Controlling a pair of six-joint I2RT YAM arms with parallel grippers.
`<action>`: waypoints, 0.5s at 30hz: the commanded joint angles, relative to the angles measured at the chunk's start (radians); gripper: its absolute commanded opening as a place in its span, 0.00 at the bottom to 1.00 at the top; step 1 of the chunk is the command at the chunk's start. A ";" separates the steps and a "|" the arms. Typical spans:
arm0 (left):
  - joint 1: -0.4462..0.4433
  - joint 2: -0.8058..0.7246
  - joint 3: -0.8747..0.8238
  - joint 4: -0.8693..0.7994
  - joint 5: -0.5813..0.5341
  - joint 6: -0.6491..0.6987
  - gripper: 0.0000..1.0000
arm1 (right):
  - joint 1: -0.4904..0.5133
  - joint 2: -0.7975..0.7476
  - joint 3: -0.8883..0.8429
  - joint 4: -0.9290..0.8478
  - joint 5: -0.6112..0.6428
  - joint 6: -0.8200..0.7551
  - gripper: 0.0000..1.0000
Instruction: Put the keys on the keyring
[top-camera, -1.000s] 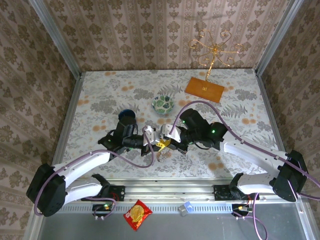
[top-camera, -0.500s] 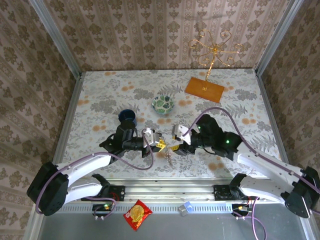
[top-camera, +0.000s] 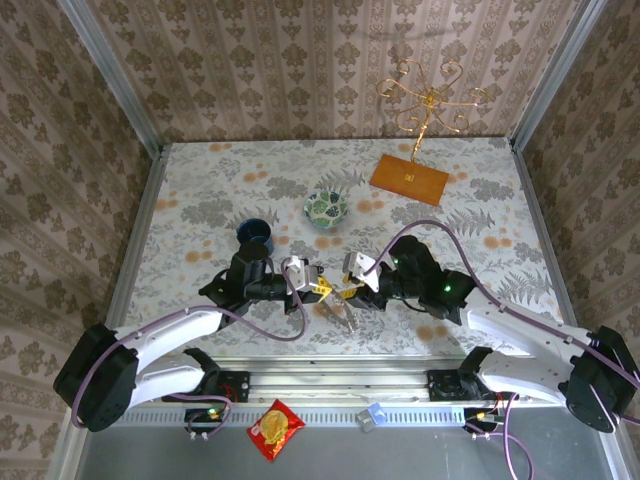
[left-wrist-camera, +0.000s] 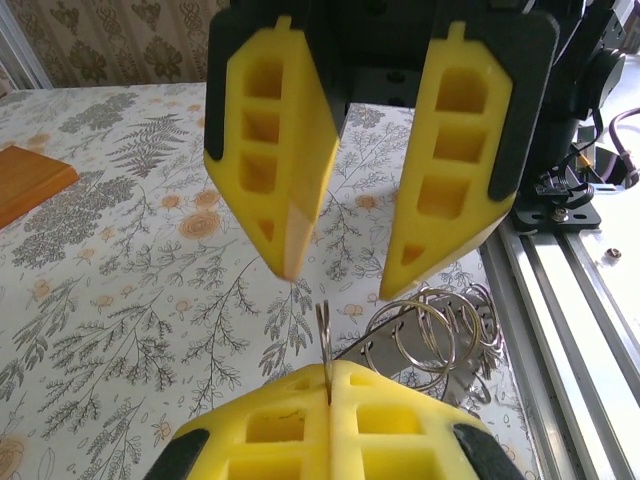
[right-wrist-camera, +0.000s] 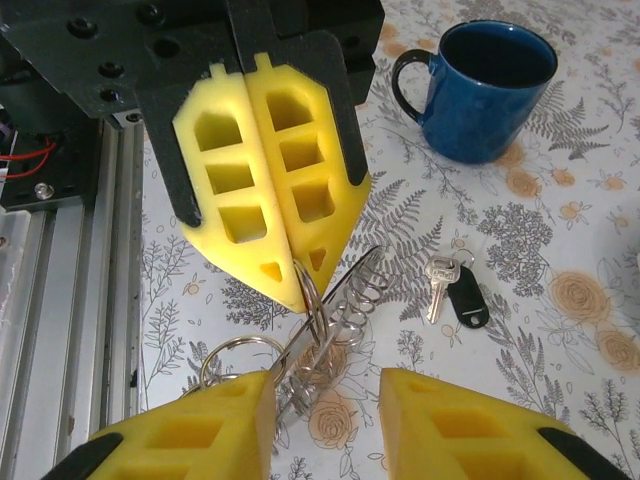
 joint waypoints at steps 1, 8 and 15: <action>-0.007 -0.005 -0.003 0.040 0.036 -0.003 0.00 | 0.012 0.026 0.043 0.044 -0.020 -0.016 0.31; -0.008 -0.006 -0.003 0.029 0.050 0.011 0.00 | 0.018 0.058 0.069 0.040 -0.041 -0.039 0.22; -0.008 -0.005 -0.004 0.029 0.045 0.015 0.00 | 0.021 0.075 0.096 -0.004 -0.082 -0.067 0.00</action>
